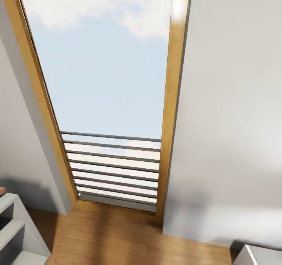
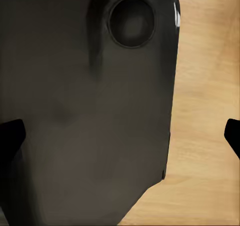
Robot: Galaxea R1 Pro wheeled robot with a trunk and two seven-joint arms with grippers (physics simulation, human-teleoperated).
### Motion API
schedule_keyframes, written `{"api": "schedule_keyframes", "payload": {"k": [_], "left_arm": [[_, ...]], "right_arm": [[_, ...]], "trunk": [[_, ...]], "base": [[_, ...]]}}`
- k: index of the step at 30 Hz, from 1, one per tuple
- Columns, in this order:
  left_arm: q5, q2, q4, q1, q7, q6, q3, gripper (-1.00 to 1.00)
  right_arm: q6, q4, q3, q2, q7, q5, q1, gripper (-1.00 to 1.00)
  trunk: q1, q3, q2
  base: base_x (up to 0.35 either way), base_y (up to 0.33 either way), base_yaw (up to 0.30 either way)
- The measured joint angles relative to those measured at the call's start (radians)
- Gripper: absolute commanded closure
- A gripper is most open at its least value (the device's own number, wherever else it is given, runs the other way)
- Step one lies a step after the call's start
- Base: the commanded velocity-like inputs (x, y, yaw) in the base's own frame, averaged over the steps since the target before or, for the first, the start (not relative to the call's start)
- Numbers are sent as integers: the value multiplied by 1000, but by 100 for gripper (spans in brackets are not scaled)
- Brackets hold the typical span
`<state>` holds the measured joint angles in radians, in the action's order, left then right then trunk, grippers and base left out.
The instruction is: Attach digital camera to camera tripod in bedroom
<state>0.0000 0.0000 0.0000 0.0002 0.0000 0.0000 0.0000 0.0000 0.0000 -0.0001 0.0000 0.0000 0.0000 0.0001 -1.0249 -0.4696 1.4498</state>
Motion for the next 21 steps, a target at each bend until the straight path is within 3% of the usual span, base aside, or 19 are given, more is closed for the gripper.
{"api": "schedule_keyframes", "payload": {"k": [4, 13, 21], "left_arm": [[20, -9, -20, 22, 20, 20, 21, -100], [66, -9, -68, 52, 70, 59, 25, -100], [108, -9, -113, 52, 72, 59, 25, -100]], "right_arm": [[20, -22, 21, 20, -20, -1, -2, -100], [66, -71, 67, 20, -21, -1, -2, -100], [111, -116, 111, 20, -21, -1, -2, -100]], "trunk": [[0, 0, 0], [0, 0, 0], [0, 0, 0]], "base": [[0, 0, 0], [0, 0, 0], [0, 0, 0]]}}
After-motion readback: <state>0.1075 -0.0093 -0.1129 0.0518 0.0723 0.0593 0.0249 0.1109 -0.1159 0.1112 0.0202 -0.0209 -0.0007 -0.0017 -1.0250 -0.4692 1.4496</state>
